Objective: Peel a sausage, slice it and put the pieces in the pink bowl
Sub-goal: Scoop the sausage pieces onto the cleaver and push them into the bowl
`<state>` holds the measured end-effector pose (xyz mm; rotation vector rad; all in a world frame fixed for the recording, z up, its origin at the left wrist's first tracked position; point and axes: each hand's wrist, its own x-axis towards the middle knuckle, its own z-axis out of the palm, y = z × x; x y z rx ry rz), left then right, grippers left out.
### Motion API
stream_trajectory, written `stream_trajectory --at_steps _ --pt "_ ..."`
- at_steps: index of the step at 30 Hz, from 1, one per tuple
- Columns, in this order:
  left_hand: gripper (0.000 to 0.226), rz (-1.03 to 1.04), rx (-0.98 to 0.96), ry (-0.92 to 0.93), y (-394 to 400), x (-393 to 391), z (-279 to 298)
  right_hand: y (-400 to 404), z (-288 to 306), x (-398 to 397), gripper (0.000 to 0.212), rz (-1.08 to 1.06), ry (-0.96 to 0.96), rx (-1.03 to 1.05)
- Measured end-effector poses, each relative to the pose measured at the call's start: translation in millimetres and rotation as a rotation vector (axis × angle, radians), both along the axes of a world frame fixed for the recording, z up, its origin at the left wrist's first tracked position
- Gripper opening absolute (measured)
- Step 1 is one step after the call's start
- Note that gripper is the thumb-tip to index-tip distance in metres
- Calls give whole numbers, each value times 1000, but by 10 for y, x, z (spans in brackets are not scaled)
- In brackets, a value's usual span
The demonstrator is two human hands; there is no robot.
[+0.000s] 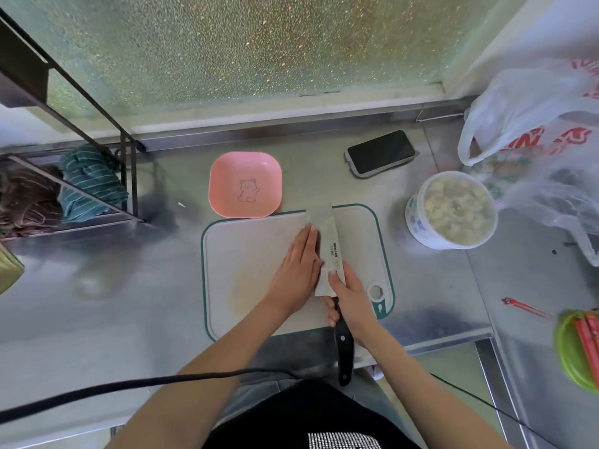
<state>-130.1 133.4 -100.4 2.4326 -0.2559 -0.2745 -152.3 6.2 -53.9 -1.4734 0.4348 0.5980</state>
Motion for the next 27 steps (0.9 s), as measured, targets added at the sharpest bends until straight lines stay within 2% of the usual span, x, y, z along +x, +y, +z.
stream_trajectory --at_steps 2,7,12,15,18,21,24,27 --pt "66 13 0 -27 -5 -1 30 10 42 22 15 14 -12 -14" --pt "64 149 -145 -55 98 121 265 139 216 175 16 78 -75 -35" --pt "55 299 -120 -95 490 431 407 505 285 615 15 175 -56 42" --pt "51 385 -59 -57 732 635 396 803 215 882 16 217 -8 -28" --pt "46 517 -170 40 859 839 337 997 122 1032 10 220 7 -76" --pt "35 605 -236 65 900 1002 284 1062 62 1133 8 199 -24 -127" --pt "22 651 -215 52 959 1085 233 1051 35 1207 16 234 -88 -234" --pt "21 642 -148 34 1032 1112 212 1013 -5 1227 17 264 -148 -320"
